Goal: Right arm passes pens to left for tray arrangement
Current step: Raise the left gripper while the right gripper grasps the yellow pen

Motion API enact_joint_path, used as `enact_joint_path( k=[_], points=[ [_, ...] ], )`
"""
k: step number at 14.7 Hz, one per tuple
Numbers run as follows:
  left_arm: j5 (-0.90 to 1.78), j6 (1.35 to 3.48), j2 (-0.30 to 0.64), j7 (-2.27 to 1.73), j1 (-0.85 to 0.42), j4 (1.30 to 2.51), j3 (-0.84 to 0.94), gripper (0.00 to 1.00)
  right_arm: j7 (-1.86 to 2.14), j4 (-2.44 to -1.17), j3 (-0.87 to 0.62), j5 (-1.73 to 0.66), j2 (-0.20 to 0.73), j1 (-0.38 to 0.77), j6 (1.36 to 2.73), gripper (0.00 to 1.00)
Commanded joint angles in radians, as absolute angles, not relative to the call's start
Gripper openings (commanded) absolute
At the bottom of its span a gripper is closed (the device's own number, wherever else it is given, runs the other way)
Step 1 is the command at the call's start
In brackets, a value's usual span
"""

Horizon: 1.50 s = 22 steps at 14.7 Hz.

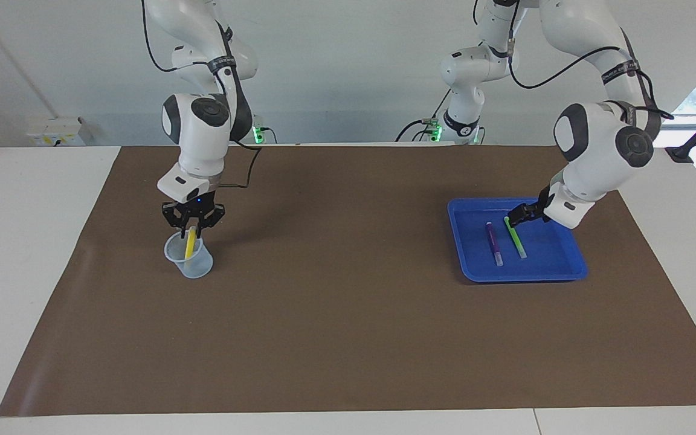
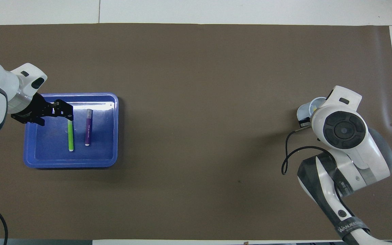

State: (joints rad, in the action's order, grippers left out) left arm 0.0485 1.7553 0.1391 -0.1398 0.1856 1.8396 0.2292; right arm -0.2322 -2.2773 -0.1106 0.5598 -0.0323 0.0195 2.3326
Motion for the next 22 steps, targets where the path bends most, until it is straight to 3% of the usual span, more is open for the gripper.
enact_joint_path(
  k=[1, 12, 22],
  points=[
    [0.113, 1.675, 0.092, -0.204, 0.178, 1.799, 0.224, 1.0, -0.221, -2.283, -0.114, 0.563, -0.038, 0.008, 2.318, 0.35],
    [0.446, 1.575, -0.119, -0.609, 0.18, 1.815, 0.222, 1.0, -0.219, -2.209, -0.094, 0.335, -0.018, 0.005, 2.238, 0.35],
    [0.551, 1.577, -0.172, -0.808, 0.178, 1.816, 0.224, 1.0, -0.219, -2.21, -0.063, 0.23, -0.008, 0.005, 2.267, 0.35]
  ],
)
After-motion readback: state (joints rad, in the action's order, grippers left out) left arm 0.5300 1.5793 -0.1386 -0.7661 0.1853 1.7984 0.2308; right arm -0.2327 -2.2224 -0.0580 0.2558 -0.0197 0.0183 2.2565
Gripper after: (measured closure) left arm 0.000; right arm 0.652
